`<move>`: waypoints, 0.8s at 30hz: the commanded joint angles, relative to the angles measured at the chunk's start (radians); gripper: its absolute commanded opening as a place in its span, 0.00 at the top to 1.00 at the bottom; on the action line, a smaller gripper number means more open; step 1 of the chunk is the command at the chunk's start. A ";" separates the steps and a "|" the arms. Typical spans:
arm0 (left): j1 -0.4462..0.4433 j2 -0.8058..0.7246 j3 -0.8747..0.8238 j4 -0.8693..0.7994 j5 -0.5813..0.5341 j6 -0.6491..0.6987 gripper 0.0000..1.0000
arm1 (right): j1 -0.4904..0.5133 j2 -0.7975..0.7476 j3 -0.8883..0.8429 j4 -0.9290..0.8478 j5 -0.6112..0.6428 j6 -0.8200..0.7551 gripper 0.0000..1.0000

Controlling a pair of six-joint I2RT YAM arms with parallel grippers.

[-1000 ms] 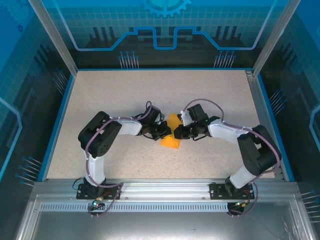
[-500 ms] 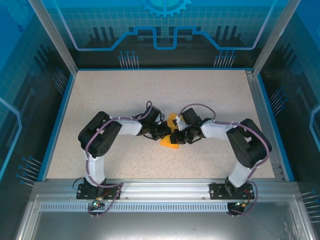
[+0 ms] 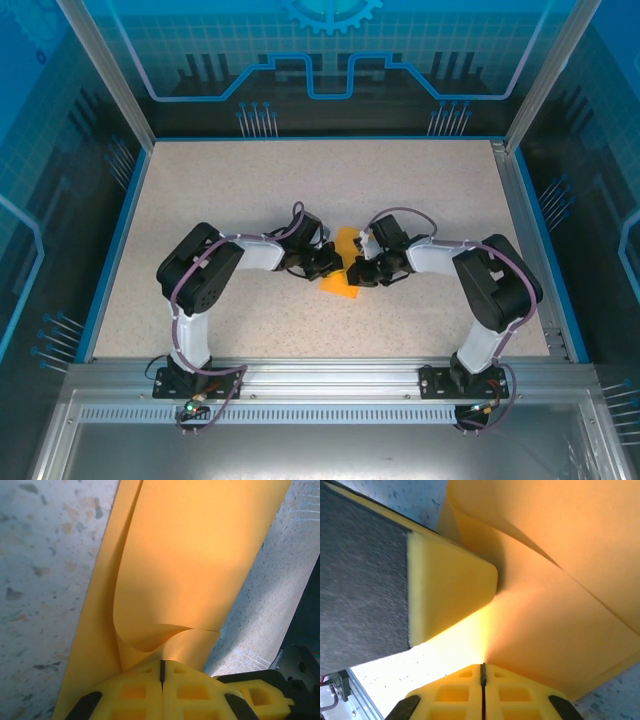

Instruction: Fold a paper plane with a square sheet of paper (pick it up from the middle)

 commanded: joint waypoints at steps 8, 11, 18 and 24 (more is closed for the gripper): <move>-0.013 0.033 0.010 -0.058 -0.006 0.026 1.00 | -0.010 -0.069 0.027 -0.083 -0.022 -0.045 0.90; -0.014 0.033 0.009 -0.057 -0.004 0.026 1.00 | 0.008 -0.081 0.034 -0.082 -0.036 -0.045 0.90; -0.013 0.030 0.007 -0.057 -0.003 0.029 1.00 | 0.040 -0.014 0.065 -0.054 -0.025 -0.021 0.90; -0.013 0.030 0.005 -0.056 -0.003 0.026 1.00 | 0.037 0.038 0.061 -0.082 0.023 -0.044 0.90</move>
